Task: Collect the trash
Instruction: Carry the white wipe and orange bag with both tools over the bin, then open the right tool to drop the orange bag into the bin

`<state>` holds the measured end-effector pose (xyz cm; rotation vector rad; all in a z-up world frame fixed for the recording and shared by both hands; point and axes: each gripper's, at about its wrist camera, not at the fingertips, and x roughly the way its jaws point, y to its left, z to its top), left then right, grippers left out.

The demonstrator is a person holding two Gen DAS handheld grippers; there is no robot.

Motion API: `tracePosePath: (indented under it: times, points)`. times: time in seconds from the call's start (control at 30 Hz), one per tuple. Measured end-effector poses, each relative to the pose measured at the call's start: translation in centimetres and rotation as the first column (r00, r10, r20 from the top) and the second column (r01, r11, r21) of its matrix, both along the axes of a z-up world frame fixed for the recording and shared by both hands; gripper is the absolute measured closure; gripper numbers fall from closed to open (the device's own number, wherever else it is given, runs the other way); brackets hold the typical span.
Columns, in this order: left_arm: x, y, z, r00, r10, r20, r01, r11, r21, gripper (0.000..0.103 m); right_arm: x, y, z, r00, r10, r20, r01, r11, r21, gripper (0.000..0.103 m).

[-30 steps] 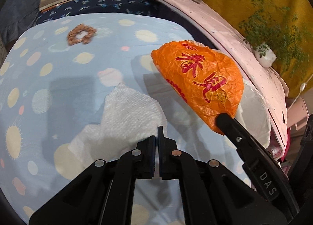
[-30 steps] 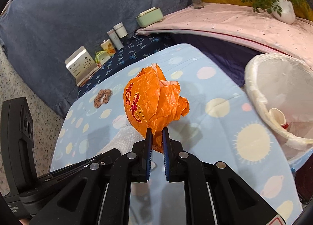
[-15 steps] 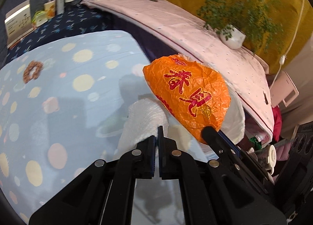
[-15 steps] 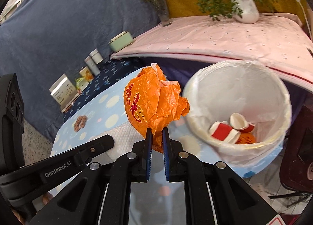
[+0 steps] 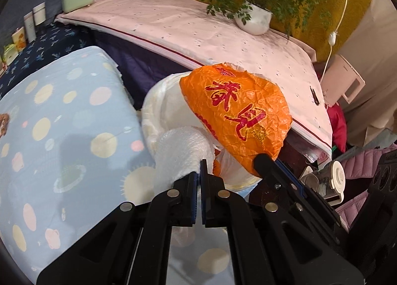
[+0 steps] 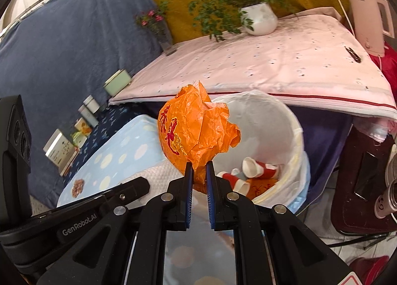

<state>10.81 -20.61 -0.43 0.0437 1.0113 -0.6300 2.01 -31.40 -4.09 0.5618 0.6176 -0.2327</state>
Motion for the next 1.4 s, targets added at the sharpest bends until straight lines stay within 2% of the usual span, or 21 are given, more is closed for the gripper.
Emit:
tracePosePath:
  times: [0.37, 1.07, 1.1, 1.17, 1.2, 1.23, 1.27, 1.3, 1.4]
  points:
    - [1.6, -3.0, -0.8, 0.999, -0.028, -0.016, 0.028, 0.999, 0.016, 0.101, 0.3, -2.8, -1.0, 0.998, -0.057, -0.009, 0.058, 0.998, 0.025, 0.092]
    - [3.8, -1.4, -1.9, 0.999, 0.014, -0.04, -0.014, 1.0, 0.004, 0.101, 3.1, -2.0, -1.9, 0.999, -0.028, -0.044, 0.029, 0.999, 0.026, 0.09]
    - [3.8, -1.4, -1.9, 0.999, 0.014, -0.042, -0.014, 1.0, 0.004, 0.101, 3.1, -2.0, -1.9, 0.999, -0.03, -0.043, 0.031, 0.999, 0.024, 0.086]
    - [3.9, -1.4, -2.0, 0.999, 0.015, -0.046, -0.015, 1.0, 0.004, 0.101, 3.0, -2.1, -1.8, 0.999, -0.039, -0.038, 0.04, 0.999, 0.025, 0.084]
    - [4.0, -1.4, -2.1, 0.999, 0.016, -0.047, -0.016, 1.0, 0.004, 0.101, 3.0, -2.1, -1.7, 0.998, -0.043, -0.037, 0.044, 0.999, 0.026, 0.076]
    - [4.0, -1.4, -2.1, 0.999, 0.017, -0.048, -0.017, 1.0, 0.003, 0.101, 2.9, -2.2, -1.6, 0.998, -0.052, -0.037, 0.053, 0.998, 0.024, 0.06]
    - [4.0, -1.3, -2.1, 0.999, 0.017, -0.048, -0.017, 1.0, 0.003, 0.101, 2.7, -2.2, -1.6, 0.997, -0.068, -0.031, 0.069, 0.997, 0.021, 0.052]
    - [4.0, -1.3, -2.2, 0.999, 0.017, -0.049, -0.017, 1.0, 0.003, 0.101, 2.5, -2.2, -1.5, 0.997, -0.08, -0.022, 0.08, 0.997, 0.018, 0.049]
    - [4.0, -0.9, -2.1, 0.998, 0.027, -0.05, -0.027, 1.0, 0.003, 0.101, 2.5, -2.1, -1.3, 0.997, -0.072, -0.023, 0.073, 0.997, 0.015, 0.049]
